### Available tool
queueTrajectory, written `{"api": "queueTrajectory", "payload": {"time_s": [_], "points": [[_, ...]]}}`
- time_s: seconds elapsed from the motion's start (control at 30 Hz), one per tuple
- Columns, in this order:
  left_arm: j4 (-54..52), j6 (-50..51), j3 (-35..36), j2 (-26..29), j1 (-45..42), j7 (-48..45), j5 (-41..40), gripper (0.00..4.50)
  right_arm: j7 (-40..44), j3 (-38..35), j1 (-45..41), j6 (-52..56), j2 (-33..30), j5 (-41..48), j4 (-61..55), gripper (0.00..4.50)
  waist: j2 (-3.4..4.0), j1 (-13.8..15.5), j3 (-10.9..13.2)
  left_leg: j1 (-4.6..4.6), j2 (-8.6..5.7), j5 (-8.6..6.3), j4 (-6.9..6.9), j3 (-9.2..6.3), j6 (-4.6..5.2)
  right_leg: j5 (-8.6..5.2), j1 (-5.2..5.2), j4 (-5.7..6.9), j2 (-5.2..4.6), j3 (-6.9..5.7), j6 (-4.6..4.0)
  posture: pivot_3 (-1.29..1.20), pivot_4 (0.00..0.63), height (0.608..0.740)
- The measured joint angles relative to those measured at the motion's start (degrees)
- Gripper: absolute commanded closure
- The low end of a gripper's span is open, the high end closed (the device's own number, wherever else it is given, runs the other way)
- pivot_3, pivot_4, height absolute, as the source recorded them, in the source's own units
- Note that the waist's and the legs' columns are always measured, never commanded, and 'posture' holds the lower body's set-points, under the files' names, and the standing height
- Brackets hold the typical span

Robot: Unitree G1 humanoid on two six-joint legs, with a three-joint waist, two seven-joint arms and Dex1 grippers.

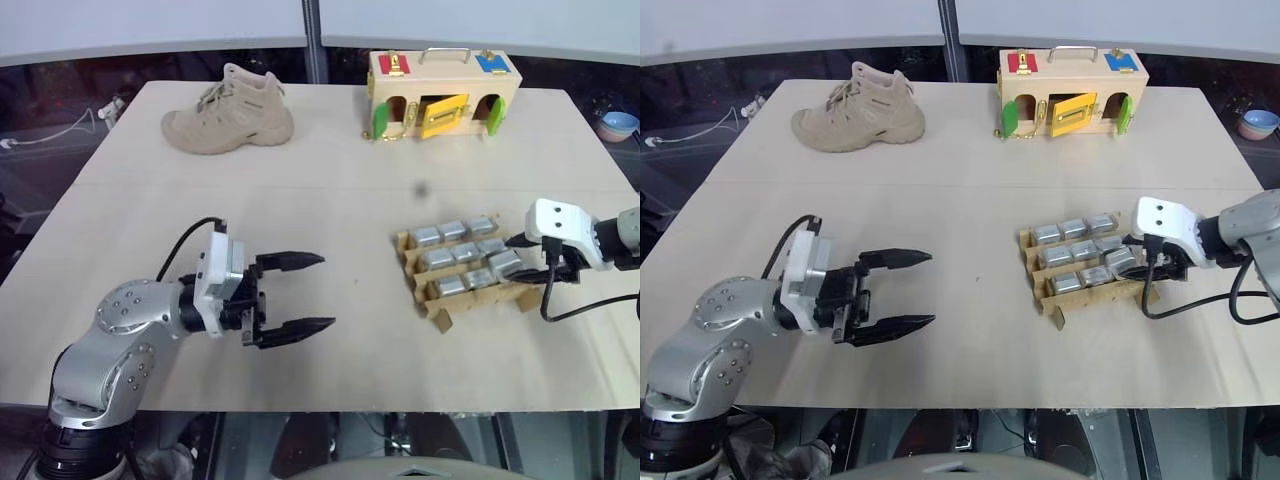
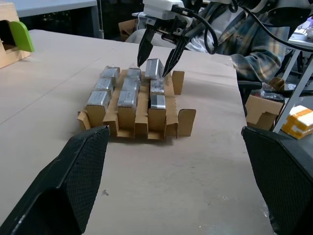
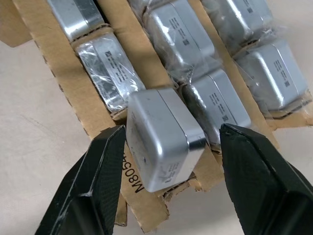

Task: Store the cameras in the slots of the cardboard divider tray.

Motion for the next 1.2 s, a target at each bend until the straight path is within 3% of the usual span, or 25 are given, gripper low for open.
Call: {"api": "queueTrajectory", "payload": {"time_s": [0.4,0.5,0.6,0.63,0.93,1.2], "points": [[0.16,-1.07,-1.56,0.0,-0.68,0.31,0.01,0.0,0.6,0.0,0.0,1.74,0.0,0.3,-1.49,1.47,0.0,0.01,0.0,-0.01,0.0,-0.02,-0.01,0.0,0.02,0.0,-0.01,-0.02,0.0,0.0,0.0,0.0,0.15,0.74],[0.16,-1.16,-1.69,0.0,-0.67,0.6,0.0,0.0,0.66,0.0,0.0,1.68,0.02,0.1,-1.41,2.27,0.0,0.0,0.0,-0.01,0.01,-0.02,-0.02,0.0,0.03,0.0,-0.01,-0.02,0.0,0.0,0.0,0.0,0.15,0.74],[0.16,-1.24,-1.68,0.09,-0.46,0.83,0.01,0.0,1.55,0.0,-0.07,1.67,0.05,0.35,-1.63,3.61,-0.01,-0.13,0.0,0.02,0.03,-0.02,-0.03,0.01,0.03,0.0,0.0,-0.02,0.02,0.0,0.01,0.0,0.15,0.74],[0.16,-1.26,-1.68,0.09,-0.46,0.85,0.0,0.0,1.43,0.0,-0.14,1.65,0.06,0.3,-1.56,3.73,-0.04,-0.25,0.02,0.02,0.04,-0.03,-0.02,0.03,0.03,-0.01,-0.01,-0.02,0.01,0.0,0.01,0.0,0.15,0.74],[0.16,-1.44,-1.69,0.18,-0.04,1.59,0.01,0.0,1.98,-0.11,-0.15,-0.63,0.23,0.41,-0.91,3.73,-0.05,-0.44,0.04,0.02,0.06,-0.04,-0.02,0.05,0.06,-0.09,-0.02,-0.01,0.01,0.01,0.15,0.0,0.15,0.74],[0.16,-1.94,-2.03,0.18,-0.04,1.79,0.01,0.0,4.84,-2.52,1.38,-13.2,2.2,1.76,6.39,3.73,-0.06,-0.6,0.06,0.02,0.06,-0.04,-0.02,0.06,0.06,-0.08,-0.02,-0.01,0.02,0.01,0.14,0.0,0.15,0.74]]}}
